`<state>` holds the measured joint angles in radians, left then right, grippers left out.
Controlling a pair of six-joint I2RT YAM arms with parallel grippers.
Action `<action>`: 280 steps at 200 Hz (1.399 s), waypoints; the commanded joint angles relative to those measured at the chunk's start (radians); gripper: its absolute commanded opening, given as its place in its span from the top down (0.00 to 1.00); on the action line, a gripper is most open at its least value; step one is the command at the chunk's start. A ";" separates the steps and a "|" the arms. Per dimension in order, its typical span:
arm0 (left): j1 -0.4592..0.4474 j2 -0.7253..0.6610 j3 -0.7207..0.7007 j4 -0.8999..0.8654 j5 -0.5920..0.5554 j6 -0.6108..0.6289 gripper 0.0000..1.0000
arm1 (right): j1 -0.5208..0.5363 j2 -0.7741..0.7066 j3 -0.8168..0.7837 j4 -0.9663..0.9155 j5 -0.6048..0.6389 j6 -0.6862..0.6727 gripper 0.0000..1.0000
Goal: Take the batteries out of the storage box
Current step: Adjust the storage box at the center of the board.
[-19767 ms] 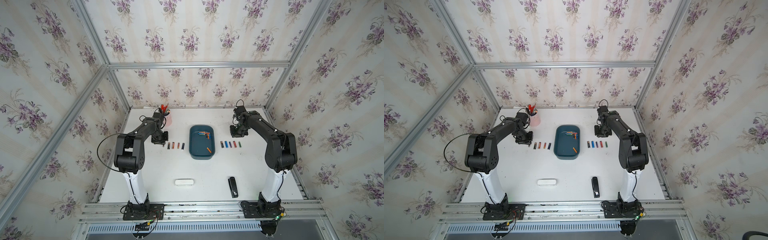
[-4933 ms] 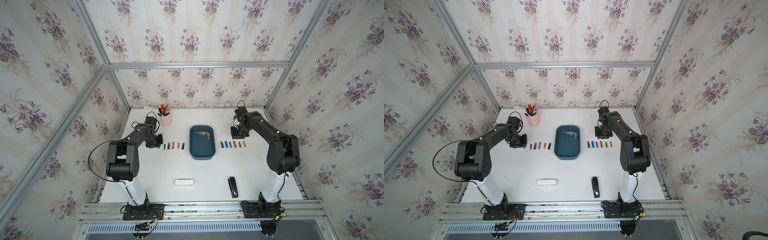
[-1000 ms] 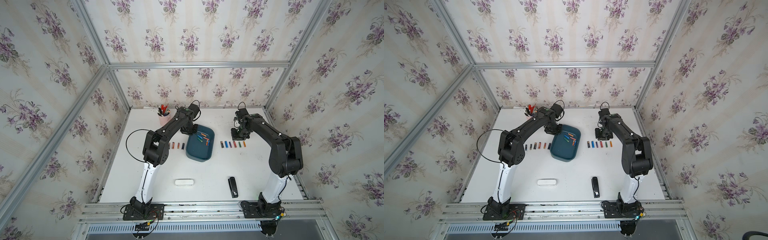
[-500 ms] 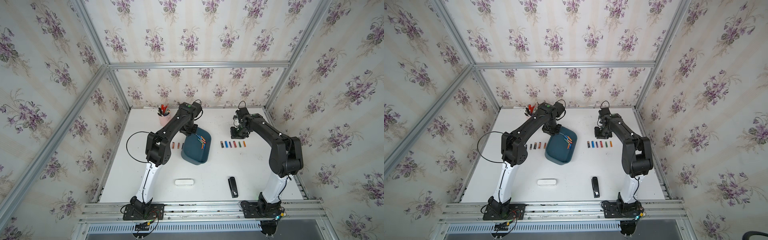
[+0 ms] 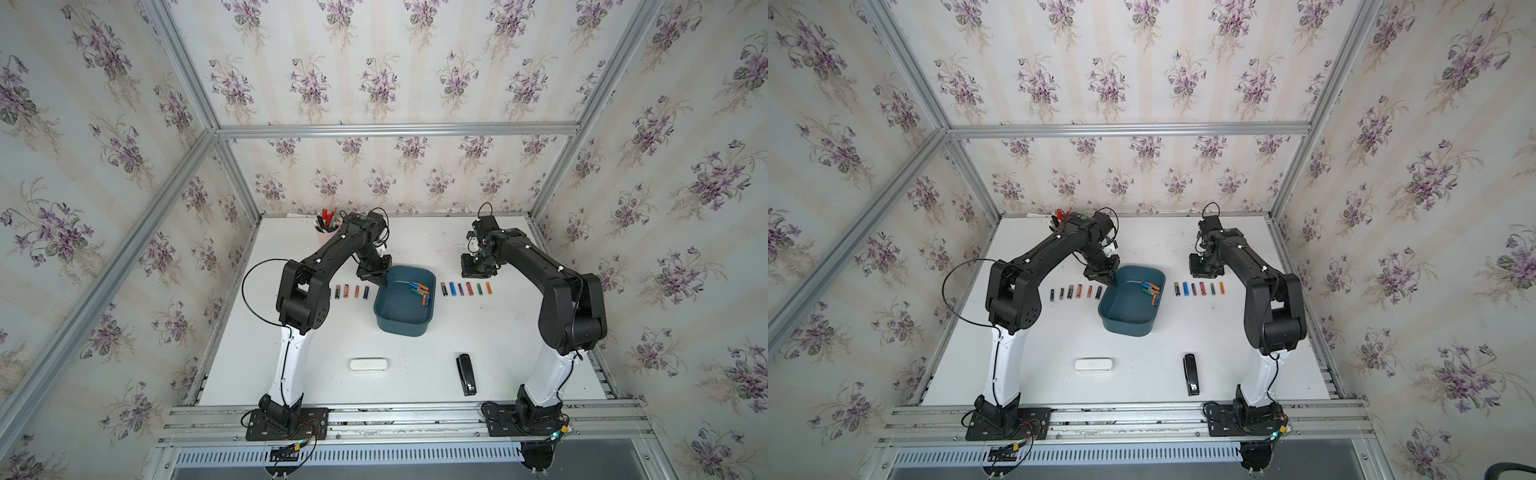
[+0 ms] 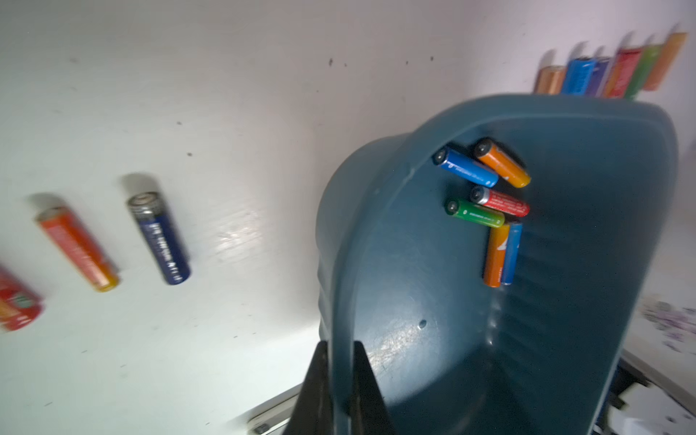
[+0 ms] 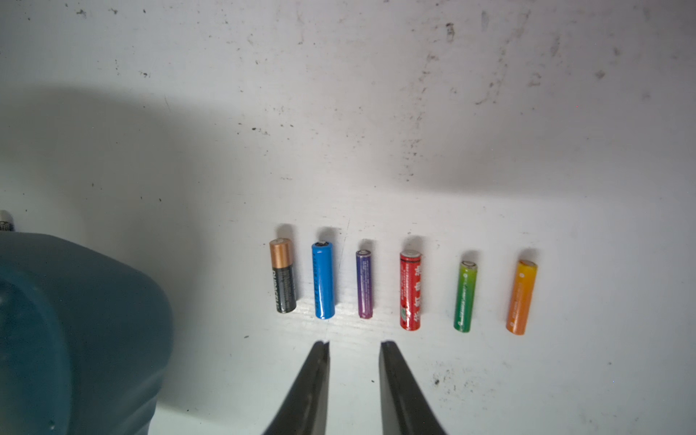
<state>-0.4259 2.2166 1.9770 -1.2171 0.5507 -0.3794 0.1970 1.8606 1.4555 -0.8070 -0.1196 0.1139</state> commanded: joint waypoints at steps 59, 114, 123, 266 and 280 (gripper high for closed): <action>0.019 -0.045 -0.127 0.215 0.148 -0.075 0.95 | -0.032 -0.012 0.034 -0.042 0.023 -0.010 0.71; -0.006 -0.081 -0.189 0.289 -0.114 -0.138 0.91 | -0.032 -0.012 0.060 -0.071 0.030 -0.013 0.71; -0.006 -0.090 -0.220 0.334 -0.137 -0.160 0.91 | -0.032 -0.016 0.058 -0.067 0.031 -0.012 0.71; -0.042 -0.178 -0.341 0.425 -0.340 -0.203 0.56 | 0.075 0.003 0.160 -0.135 0.067 0.023 0.71; -0.041 -0.197 -0.346 0.440 -0.335 -0.208 0.53 | 0.131 0.021 0.205 -0.150 0.070 0.037 0.71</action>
<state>-0.4706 2.0499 1.6398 -0.8143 0.2375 -0.5671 0.2642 1.8591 1.6051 -0.9127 -0.0715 0.1192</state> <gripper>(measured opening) 0.449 0.296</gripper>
